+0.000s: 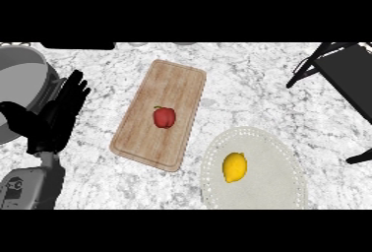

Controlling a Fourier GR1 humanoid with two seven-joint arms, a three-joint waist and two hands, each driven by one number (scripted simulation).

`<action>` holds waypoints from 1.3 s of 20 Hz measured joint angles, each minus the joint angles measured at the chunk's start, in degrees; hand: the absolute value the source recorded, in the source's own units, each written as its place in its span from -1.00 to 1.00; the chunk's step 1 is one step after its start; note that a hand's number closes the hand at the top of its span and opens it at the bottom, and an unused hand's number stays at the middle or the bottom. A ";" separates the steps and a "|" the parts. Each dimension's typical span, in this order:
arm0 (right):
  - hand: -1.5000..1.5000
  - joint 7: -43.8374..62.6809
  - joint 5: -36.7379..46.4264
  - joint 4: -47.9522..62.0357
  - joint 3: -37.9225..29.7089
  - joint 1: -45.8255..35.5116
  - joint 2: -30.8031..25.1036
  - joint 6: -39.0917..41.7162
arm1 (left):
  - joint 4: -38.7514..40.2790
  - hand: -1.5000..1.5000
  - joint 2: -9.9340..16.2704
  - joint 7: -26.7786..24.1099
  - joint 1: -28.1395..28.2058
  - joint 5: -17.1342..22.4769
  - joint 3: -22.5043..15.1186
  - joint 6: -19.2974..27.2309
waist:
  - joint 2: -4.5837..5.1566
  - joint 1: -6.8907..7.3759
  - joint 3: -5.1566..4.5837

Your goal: Pick the can from the placemat and place it in the tiered shelf

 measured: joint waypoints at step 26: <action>-1.00 -19.13 -7.89 48.42 -8.86 -3.21 -25.64 4.30 | 1.52 0.00 0.45 0.38 -1.79 0.24 1.15 -0.95 | 0.58 -0.24 1.39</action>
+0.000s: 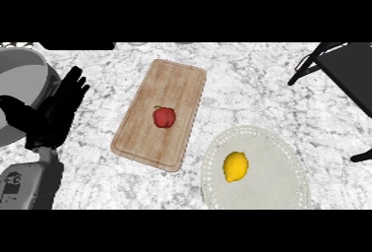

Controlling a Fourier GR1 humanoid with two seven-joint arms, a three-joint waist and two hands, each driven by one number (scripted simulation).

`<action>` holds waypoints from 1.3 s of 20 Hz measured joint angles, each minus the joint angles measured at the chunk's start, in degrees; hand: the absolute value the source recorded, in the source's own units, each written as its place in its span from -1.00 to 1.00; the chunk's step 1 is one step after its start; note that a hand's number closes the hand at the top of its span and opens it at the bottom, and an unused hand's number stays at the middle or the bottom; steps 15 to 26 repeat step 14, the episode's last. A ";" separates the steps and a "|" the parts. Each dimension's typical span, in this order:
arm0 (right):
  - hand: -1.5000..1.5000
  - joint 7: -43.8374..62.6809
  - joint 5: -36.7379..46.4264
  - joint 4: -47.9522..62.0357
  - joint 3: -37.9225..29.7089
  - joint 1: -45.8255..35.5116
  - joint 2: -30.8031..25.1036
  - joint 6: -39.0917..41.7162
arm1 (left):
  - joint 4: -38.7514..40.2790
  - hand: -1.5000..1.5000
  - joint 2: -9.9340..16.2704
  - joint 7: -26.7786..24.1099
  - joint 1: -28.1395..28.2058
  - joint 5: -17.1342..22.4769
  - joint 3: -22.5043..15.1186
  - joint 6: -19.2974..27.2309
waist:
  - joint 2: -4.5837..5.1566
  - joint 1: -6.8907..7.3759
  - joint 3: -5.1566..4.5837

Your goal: Pick the can from the placemat and place it in the tiered shelf

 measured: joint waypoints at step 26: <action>-1.00 -17.58 -4.08 12.38 -4.07 13.82 -11.50 11.47 | -1.33 0.00 -0.72 -0.81 2.15 -0.55 -0.05 0.36 | -0.08 -0.81 0.26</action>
